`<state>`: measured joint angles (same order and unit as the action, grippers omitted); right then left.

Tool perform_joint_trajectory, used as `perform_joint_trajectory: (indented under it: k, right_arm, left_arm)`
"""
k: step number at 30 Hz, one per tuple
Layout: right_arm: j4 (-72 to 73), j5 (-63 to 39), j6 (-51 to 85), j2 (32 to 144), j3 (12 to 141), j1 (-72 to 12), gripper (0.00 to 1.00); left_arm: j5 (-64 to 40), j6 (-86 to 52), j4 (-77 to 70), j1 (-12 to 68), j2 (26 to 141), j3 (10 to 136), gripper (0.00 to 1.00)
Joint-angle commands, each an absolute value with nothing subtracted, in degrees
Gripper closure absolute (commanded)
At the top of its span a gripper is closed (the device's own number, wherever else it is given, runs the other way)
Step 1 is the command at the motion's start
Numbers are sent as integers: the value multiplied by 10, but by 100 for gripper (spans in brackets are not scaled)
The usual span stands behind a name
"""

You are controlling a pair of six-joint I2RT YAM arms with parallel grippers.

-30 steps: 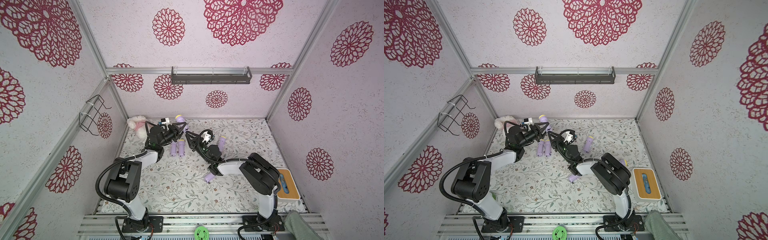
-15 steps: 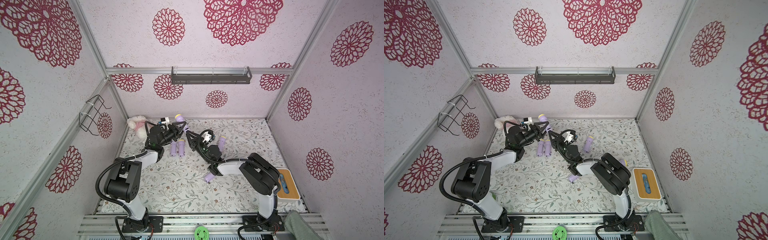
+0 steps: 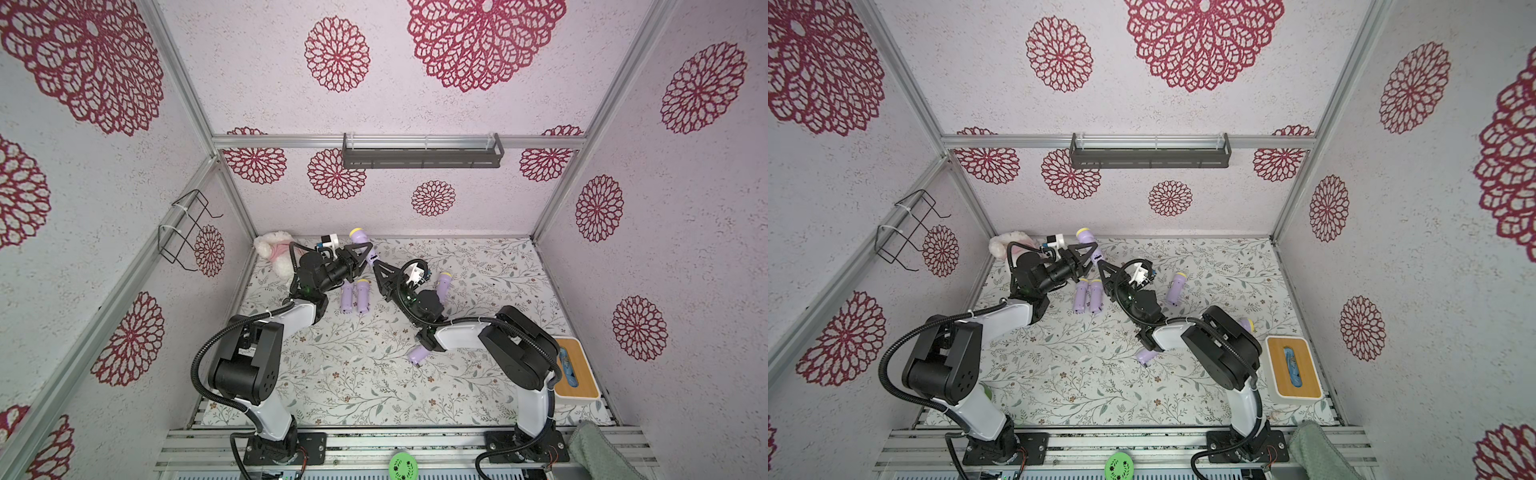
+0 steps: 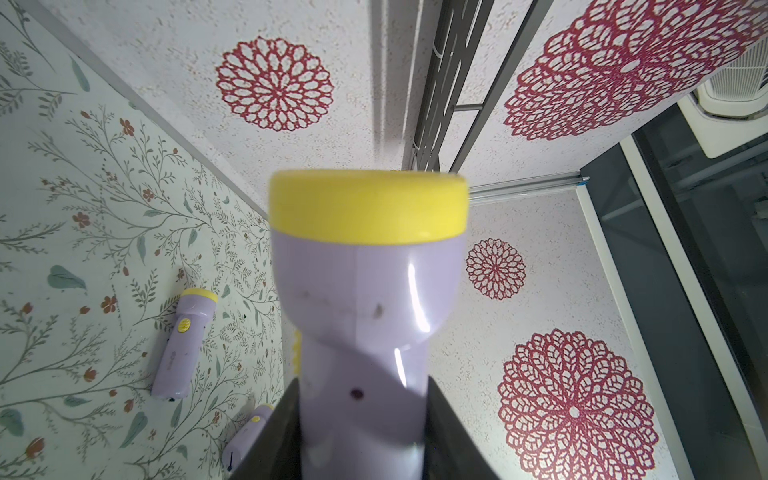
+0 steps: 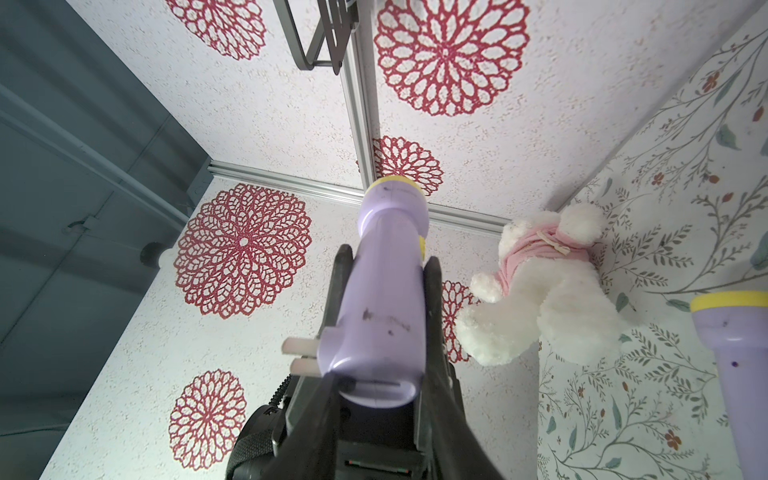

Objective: Close the plug at the bottom of the flashlight
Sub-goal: Close the plug of the flashlight.

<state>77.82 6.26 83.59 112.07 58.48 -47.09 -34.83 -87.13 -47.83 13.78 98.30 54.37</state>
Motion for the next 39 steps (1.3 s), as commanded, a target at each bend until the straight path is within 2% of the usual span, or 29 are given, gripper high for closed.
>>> perform_joint_trajectory:
  k: [1, 12, 20, 29, 39]
  right_arm:
    - [836, 99, 825, 1117, 600, -454, 66]
    - [841, 92, 820, 1120, 614, -446, 68]
    - [845, 86, 817, 1120, 619, -442, 62]
    - [835, 81, 811, 1116, 622, -440, 67]
    - [829, 105, 808, 1093, 575, -443, 54]
  left_arm:
    - [-399, -871, -492, 161, 981, 538, 100]
    - [-401, -872, -496, 166, 984, 539, 100]
    - [-402, -871, -496, 167, 986, 540, 100]
    - [-402, -871, -497, 168, 984, 540, 100]
    - [-396, -872, -497, 167, 978, 536, 100]
